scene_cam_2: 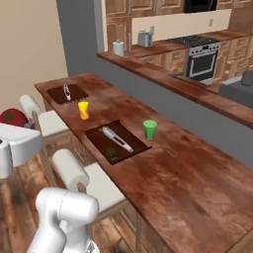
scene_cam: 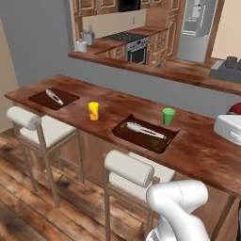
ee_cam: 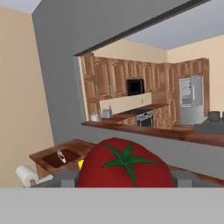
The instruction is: Gather the avocado and tomato from the fridge and place them on a tray on the dining counter. Then gather the fish and chicken drumstick from the fridge and place them on the other tray.
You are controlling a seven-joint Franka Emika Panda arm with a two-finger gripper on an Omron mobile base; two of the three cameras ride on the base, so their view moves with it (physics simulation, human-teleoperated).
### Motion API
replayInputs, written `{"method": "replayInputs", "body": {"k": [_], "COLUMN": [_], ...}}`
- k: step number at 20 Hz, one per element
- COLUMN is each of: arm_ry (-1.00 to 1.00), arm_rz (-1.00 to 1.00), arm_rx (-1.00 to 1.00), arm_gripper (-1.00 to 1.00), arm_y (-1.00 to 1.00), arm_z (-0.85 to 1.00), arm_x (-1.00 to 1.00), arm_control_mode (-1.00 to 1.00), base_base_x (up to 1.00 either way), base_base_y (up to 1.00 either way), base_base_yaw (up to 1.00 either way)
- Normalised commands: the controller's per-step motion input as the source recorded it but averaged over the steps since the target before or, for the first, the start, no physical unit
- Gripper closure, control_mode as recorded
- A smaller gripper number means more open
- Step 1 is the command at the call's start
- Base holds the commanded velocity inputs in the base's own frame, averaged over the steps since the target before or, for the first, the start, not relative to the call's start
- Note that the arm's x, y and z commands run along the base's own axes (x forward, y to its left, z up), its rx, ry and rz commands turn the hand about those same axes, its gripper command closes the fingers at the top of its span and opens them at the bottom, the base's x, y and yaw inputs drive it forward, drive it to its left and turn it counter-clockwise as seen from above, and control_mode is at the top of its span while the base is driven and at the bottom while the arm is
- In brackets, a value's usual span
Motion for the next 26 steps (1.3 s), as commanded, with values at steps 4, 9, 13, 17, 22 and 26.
{"method": "replayInputs", "body": {"k": [4,9,13,17,22,26], "arm_ry": [0.0,0.0,0.0,0.0,0.0,0.52], "arm_rz": [0.0,0.0,0.0,0.0,0.0,0.18], "arm_rx": [0.0,0.0,0.0,0.0,0.0,0.02], "arm_gripper": [1.0,1.0,1.0,1.0,1.0,1.0], "arm_y": [0.0,0.0,0.0,0.0,0.0,-0.12], "arm_z": [0.0,0.0,0.0,0.0,0.0,-0.08], "arm_x": [0.0,0.0,0.0,0.0,0.0,1.0], "arm_control_mode": [1.0,1.0,1.0,1.0,1.0,-1.0], "base_base_x": [1.0,1.0,1.0,0.97,0.95,0.0], "base_base_y": [0.0,-0.2,-0.32,-0.34,-0.25,0.0], "base_base_yaw": [-0.15,0.08,0.27,0.32,0.35,0.0]}}
